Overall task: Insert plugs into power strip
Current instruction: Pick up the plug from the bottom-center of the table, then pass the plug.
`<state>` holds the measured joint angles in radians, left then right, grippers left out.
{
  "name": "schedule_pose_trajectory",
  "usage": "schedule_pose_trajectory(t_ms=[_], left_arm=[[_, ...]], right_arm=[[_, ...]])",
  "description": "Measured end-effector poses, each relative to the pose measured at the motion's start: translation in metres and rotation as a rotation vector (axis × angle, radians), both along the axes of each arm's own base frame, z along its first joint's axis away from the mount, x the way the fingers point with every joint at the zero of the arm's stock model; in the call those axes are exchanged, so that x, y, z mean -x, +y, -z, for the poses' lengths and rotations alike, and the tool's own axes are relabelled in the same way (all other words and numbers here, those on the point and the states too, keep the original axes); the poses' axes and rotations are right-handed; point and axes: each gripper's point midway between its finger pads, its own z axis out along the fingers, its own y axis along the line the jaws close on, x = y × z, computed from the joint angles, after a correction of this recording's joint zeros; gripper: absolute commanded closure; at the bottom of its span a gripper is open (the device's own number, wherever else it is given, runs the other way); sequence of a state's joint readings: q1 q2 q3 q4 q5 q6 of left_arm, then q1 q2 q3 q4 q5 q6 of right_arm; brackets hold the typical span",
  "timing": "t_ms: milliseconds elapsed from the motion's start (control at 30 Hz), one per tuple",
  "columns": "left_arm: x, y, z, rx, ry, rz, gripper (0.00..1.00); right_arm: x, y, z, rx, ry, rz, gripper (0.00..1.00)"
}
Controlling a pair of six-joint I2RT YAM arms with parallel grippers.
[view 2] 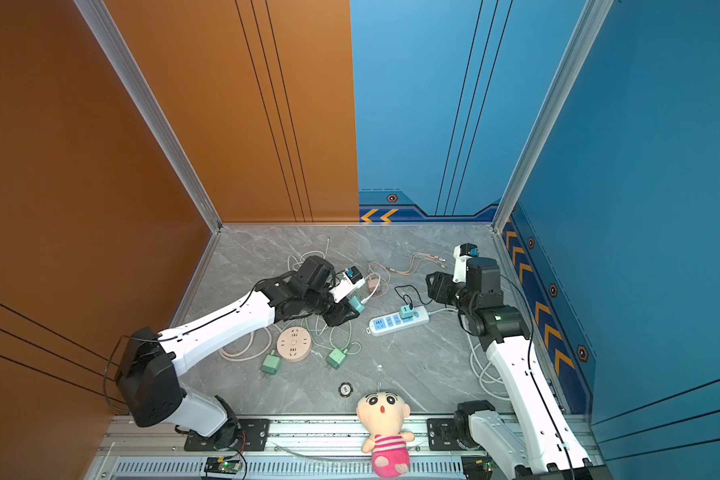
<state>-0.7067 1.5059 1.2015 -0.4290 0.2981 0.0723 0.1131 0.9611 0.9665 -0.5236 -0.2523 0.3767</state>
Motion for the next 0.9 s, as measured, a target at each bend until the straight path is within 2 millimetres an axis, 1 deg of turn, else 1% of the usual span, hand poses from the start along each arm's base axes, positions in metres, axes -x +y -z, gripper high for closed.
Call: schedule_pose_trajectory(t_ms=[133,233,400,567,733,900], left_arm=[[-0.015,0.012,-0.015,0.05,-0.01,-0.101,0.73],[-0.018,0.011,-0.02,0.065,-0.017,-0.129,0.73],[-0.011,-0.001,-0.022,0.081,-0.037,-0.115,0.73],[-0.001,-0.003,-0.019,0.095,-0.051,-0.102,0.73],[-0.002,-0.005,-0.019,0.088,-0.084,-0.114,0.73],[-0.001,-0.011,-0.017,0.086,-0.121,-0.117,0.72]], right_arm=[[0.002,0.014,-0.006,-0.048,-0.003,-0.038,0.37],[0.004,0.031,-0.011,-0.09,-0.01,-0.081,0.37],[0.002,0.064,-0.012,-0.142,-0.006,-0.163,0.38],[-0.002,0.098,-0.005,-0.179,0.02,-0.238,0.38],[-0.001,0.132,-0.002,-0.225,0.033,-0.307,0.39],[0.002,0.16,0.009,-0.248,0.07,-0.362,0.41]])
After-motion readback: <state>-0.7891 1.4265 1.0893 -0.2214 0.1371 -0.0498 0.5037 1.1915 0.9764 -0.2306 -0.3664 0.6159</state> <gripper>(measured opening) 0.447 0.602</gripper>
